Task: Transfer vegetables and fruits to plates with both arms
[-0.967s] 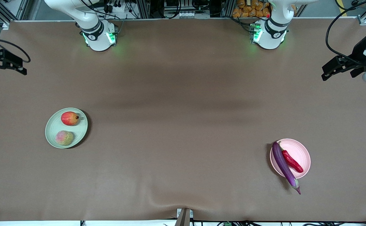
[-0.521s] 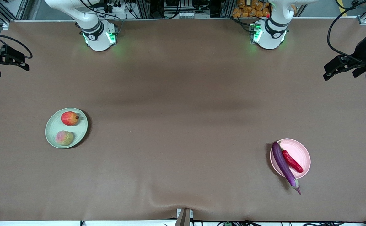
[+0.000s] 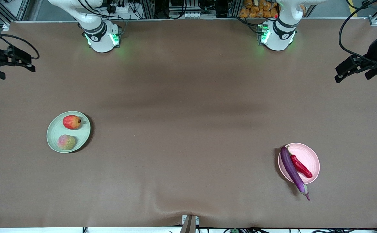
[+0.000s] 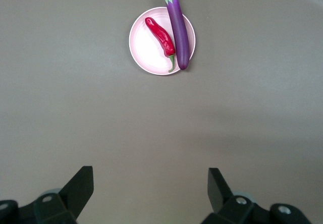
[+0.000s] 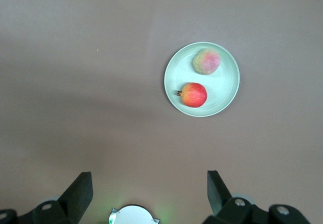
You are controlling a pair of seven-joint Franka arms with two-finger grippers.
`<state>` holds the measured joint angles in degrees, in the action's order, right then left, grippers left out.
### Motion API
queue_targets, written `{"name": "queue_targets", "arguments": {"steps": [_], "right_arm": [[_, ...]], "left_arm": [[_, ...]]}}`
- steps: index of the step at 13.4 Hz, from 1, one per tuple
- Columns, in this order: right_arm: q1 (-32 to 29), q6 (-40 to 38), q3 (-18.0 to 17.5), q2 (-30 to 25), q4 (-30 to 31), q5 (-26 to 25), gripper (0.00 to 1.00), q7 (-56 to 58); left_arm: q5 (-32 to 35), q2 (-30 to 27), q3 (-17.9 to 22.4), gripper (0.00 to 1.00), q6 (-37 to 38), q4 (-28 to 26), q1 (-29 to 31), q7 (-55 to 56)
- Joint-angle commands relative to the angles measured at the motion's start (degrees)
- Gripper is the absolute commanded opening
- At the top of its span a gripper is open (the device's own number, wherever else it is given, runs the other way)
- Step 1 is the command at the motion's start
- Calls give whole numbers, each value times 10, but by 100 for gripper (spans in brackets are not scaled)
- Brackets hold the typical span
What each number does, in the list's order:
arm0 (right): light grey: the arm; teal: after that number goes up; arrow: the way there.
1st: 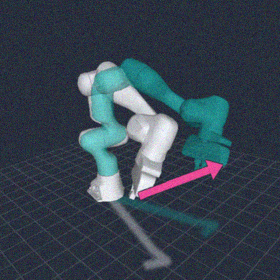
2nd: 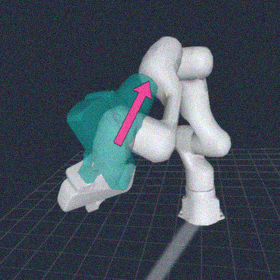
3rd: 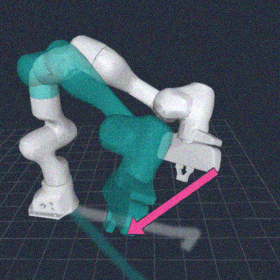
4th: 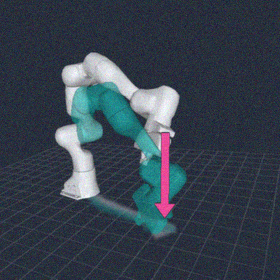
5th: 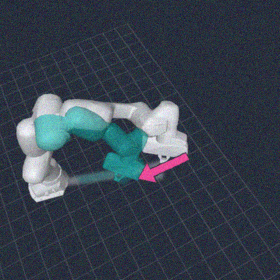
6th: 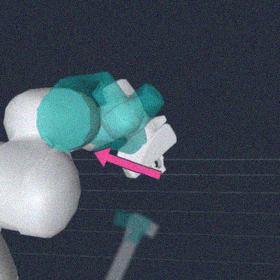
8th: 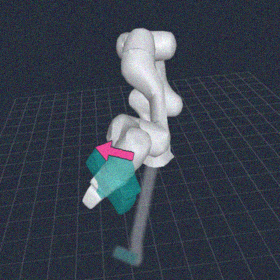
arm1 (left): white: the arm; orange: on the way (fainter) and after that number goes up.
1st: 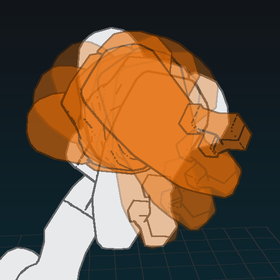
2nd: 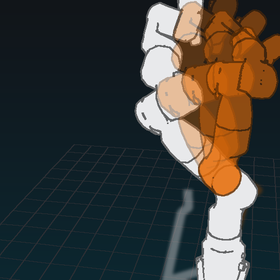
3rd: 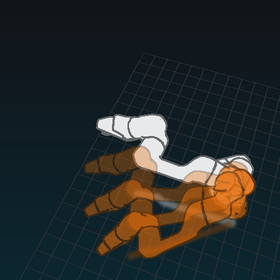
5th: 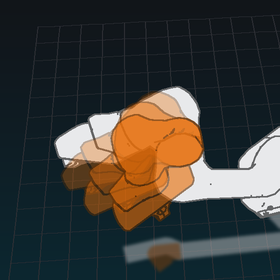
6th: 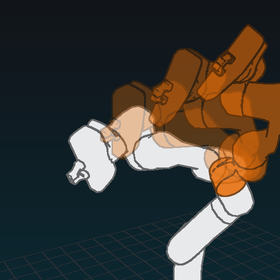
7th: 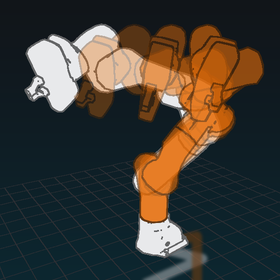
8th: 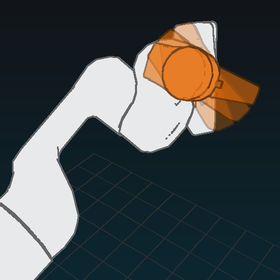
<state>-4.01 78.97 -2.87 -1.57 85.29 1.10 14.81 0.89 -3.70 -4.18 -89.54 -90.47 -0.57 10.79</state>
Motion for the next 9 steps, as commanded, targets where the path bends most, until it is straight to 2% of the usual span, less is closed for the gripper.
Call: {"name": "queue_targets", "arguments": {"steps": [1,6,9], "right_arm": [[-12,-27,-9,3,-36,-9,100,2],[-15,-41,-10,3,-31,3,100,3],[-15,-41,-7,3,-29,31,100,3]], "left_arm": [[-1,4,-1,100,2,10,0,-6],[-1,4,-1,100,3,10,1,-6],[-1,3,-1,100,3,10,1,-6]]}}
